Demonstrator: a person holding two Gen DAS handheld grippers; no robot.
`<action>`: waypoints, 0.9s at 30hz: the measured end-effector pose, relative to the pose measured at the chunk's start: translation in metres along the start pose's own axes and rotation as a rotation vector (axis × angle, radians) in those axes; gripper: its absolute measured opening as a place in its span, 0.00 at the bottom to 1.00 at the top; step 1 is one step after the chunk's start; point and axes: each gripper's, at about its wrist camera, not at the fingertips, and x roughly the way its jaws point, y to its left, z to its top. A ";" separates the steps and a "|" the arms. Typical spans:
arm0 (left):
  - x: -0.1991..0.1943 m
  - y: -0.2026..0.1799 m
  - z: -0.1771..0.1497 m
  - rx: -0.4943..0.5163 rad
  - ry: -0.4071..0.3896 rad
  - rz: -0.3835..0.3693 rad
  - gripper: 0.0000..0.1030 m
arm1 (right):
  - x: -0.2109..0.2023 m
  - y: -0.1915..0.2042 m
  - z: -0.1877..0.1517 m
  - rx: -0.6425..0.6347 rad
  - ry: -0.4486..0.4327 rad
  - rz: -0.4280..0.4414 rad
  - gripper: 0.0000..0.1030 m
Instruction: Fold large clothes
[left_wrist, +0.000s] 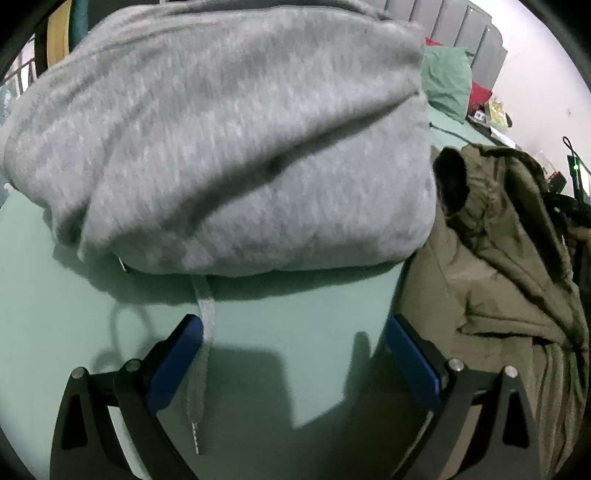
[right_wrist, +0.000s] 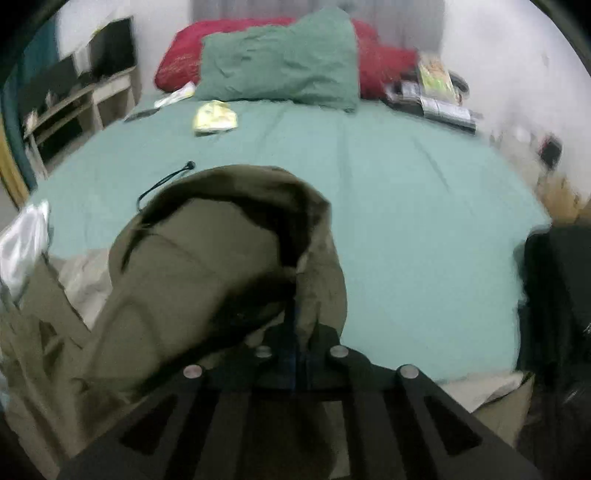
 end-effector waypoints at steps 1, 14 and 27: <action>-0.004 0.001 0.002 -0.003 -0.010 -0.004 0.97 | -0.023 0.005 0.010 -0.055 -0.065 -0.062 0.02; -0.040 -0.004 0.010 -0.002 -0.070 -0.016 0.97 | -0.269 0.155 -0.100 -0.759 -0.288 -0.114 0.03; -0.046 0.015 -0.007 0.010 -0.020 -0.056 0.97 | -0.309 0.174 -0.201 -0.752 -0.121 0.242 0.77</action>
